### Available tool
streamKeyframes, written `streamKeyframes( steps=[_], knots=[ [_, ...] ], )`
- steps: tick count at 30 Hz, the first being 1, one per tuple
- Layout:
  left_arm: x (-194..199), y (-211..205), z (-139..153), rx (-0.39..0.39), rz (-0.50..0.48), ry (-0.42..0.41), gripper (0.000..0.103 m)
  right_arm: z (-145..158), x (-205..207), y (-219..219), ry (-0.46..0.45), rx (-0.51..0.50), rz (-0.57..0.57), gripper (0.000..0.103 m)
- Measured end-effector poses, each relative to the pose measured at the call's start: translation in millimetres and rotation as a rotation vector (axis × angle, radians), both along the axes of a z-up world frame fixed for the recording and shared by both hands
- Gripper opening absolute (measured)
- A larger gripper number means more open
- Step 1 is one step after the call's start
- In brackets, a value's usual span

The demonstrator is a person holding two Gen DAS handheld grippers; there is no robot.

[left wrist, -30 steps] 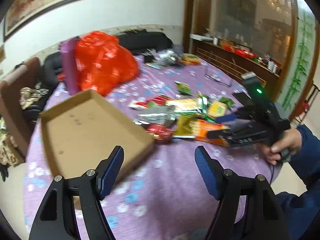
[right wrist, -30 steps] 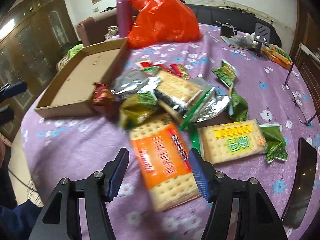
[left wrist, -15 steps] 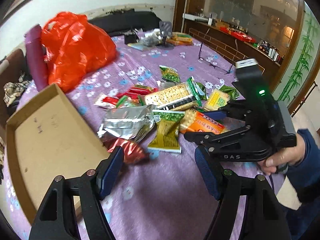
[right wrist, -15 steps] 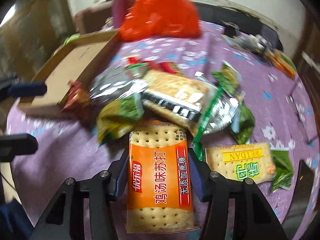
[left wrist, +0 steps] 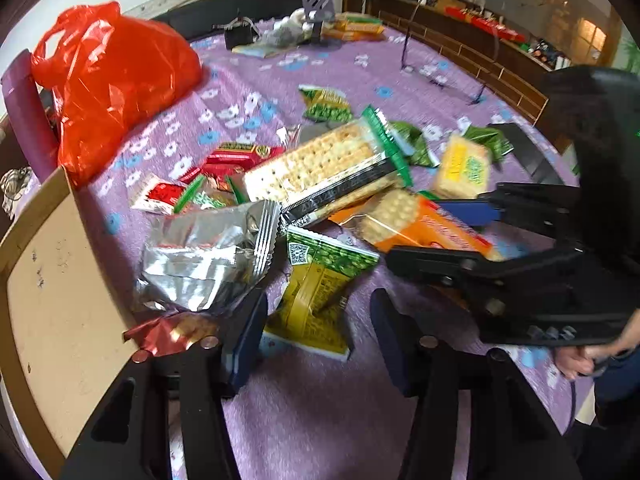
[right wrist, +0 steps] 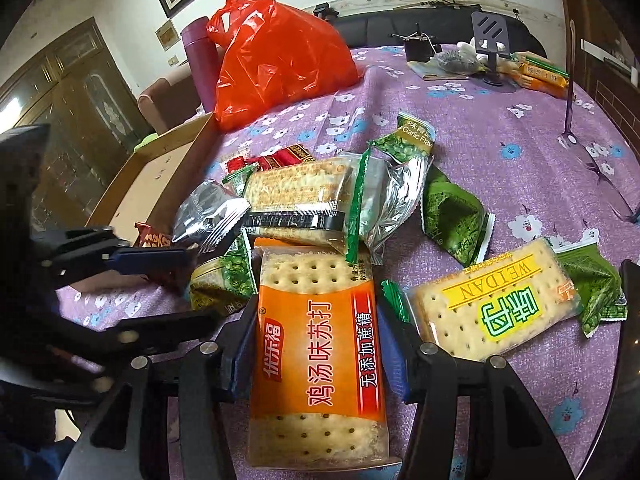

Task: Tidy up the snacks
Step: 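Grasp the orange cracker pack with the right tool while the left tool grasps a green-yellow packet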

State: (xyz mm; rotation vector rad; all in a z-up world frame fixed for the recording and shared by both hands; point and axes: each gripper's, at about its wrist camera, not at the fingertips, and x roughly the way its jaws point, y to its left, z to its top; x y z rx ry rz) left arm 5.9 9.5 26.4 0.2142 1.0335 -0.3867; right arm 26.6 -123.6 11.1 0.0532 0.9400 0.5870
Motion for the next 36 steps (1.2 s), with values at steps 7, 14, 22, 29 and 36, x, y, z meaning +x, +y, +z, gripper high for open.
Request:
streamKeyframes(
  steps=[7,14,22,29,36],
  knots=[
    [3.8,-11.5,-11.1,0.061,0.028,-0.036,0.031,-1.3,0.7,-2.6,-0.005,0.001,0.004,0.058],
    [-13.9,2.8,-1.5,-0.022,0.066,-0.036,0.023,3.7,-4.0,-1.8,-0.011,0.061,0.045,0.058],
    [-26.4,18.4,15.1,-0.107,0.082,-0.048,0.023,17.5,-14.8,-0.8,-0.057,0.148,0.096,0.058],
    [-36.8,41.3,37.1,-0.157,0.108,-0.090,0.023,23.9,-17.8,0.2,-0.053,0.180,0.089,0.058],
    [-42.4,79.2,50.6,-0.194,0.179,-0.125,0.023,38.0,-22.3,7.9,-0.009,0.222,0.089,0.058]
  ],
)
